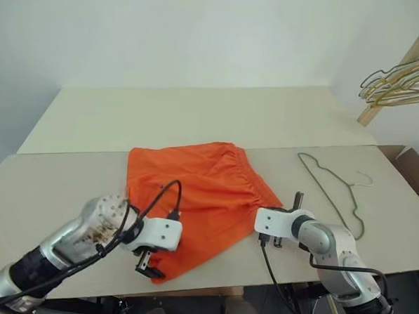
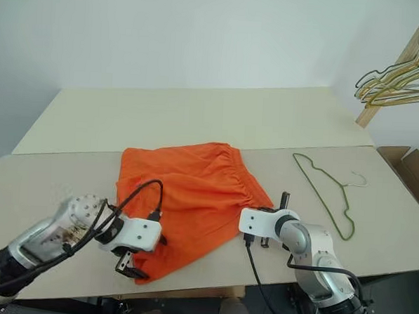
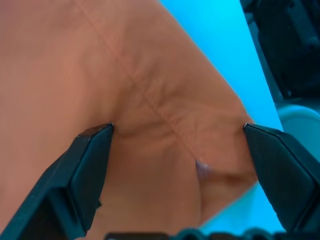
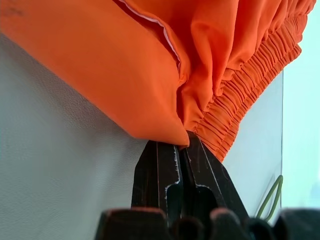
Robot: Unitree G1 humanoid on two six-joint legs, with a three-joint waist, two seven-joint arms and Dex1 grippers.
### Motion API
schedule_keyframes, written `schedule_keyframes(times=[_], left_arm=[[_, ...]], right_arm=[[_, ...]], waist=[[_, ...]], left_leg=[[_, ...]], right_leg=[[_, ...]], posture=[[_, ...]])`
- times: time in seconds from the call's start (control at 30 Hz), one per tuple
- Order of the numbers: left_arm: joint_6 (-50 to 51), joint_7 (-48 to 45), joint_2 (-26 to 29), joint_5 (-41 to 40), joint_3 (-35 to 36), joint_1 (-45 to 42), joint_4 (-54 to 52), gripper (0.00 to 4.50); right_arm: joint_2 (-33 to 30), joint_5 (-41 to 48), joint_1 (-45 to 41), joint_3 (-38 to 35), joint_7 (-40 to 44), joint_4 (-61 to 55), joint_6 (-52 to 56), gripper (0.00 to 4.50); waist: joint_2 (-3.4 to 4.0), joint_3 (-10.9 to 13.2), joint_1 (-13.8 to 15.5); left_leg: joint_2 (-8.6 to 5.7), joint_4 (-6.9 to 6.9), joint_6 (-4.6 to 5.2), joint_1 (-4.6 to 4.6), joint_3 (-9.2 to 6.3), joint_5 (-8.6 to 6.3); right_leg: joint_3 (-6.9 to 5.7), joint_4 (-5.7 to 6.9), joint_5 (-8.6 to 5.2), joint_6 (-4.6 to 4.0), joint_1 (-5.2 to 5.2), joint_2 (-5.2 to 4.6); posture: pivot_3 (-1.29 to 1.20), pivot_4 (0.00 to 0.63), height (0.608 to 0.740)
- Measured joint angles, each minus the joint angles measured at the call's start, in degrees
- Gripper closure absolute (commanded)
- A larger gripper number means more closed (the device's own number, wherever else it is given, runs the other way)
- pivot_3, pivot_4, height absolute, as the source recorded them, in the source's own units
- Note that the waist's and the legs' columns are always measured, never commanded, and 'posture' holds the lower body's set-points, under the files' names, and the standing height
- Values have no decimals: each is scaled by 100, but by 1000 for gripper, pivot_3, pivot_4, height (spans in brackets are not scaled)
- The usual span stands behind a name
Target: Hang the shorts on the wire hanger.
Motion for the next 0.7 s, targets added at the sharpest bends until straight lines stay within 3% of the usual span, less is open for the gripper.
schedule_keyframes(times=[0.03, 0.13, 0.53, 0.7], left_arm=[[125, 75, -1, 70, -46, 0, -104, 0], [284, 233, -30, 198, -136, -14, -224, 629], [-295, 314, 224, 232, -31, -254, 439, 4358], [-1028, 487, 239, 451, -32, -386, 899, 4475]], right_arm=[[6, 0, -3, 2, 8, -3, 11, 4469], [10, 3, -12, 3, 47, -6, 40, 4500], [-31, 124, -14, -30, 111, -34, 48, 4500], [-21, 132, 4, -128, 115, -68, 186, 4500]], waist=[[2, 1, 6], [2, 2, 42], [4, 1, 68], [11, -4, 78]], left_leg=[[0, 0, 0, 2, 0, 0], [0, 0, 0, 9, 0, 0], [1, 0, 0, 12, 0, 0], [0, 0, 0, 16, 0, 0]], right_leg=[[0, -1, 0, 0, 3, 0], [0, -1, 0, 0, 11, -1], [-2, 0, 0, 0, 11, 0], [-2, 3, 0, 0, 14, -1]], posture=[[-158, 111, 740], [-155, 108, 740], [-162, 88, 740], [-176, 86, 740]])
